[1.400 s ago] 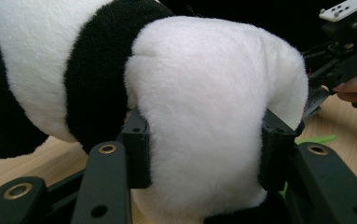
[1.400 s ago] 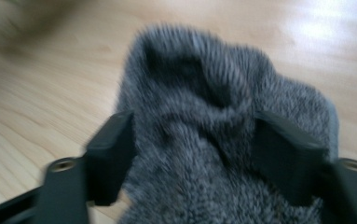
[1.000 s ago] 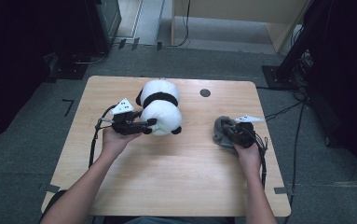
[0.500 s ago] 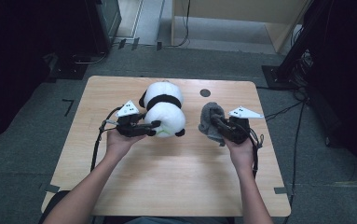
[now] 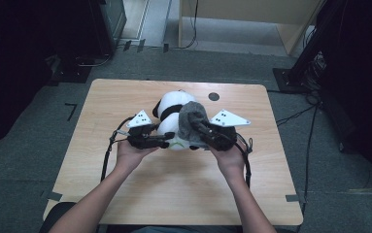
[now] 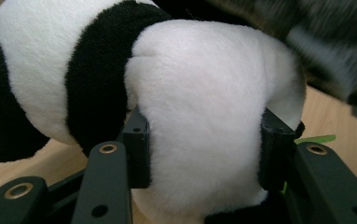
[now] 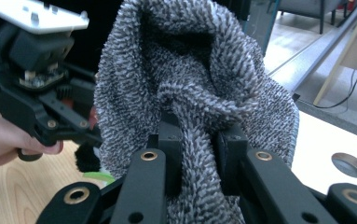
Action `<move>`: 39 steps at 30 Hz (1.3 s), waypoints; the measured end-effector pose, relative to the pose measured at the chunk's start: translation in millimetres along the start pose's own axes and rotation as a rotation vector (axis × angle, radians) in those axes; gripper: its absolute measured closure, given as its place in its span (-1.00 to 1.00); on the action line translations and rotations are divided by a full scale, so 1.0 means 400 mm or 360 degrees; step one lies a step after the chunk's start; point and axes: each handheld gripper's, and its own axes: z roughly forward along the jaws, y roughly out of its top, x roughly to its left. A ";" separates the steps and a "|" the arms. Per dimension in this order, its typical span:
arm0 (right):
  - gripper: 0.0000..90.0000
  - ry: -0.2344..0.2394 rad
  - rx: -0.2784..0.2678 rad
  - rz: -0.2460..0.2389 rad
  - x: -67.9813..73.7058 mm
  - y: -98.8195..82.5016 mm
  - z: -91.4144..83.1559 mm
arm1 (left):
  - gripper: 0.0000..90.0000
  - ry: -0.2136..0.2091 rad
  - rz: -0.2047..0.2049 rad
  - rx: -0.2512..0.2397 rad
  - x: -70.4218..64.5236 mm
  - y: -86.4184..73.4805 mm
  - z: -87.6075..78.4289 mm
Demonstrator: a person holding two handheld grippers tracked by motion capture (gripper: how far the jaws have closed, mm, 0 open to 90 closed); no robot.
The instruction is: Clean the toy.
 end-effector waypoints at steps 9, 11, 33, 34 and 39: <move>0.73 0.0015 0.0022 -0.0060 0.040 -0.031 0.042 | 0.15 0.0076 -0.0026 0.0026 0.009 0.001 -0.013; 0.73 0.0014 0.0019 -0.0077 0.049 -0.036 0.047 | 0.15 0.0085 -0.0044 0.0028 0.014 -0.001 -0.012; 0.77 0.0222 0.0244 -0.0218 0.117 -0.133 0.152 | 0.16 0.0170 -0.0143 0.0015 0.040 -0.002 -0.024; 0.77 0.0226 0.0256 -0.0215 0.117 -0.137 0.154 | 0.16 0.0168 -0.0146 0.0010 0.040 -0.001 -0.025; 0.77 0.0239 0.0279 -0.0200 0.105 -0.151 0.164 | 0.16 0.0176 -0.0142 0.0008 0.043 -0.001 -0.027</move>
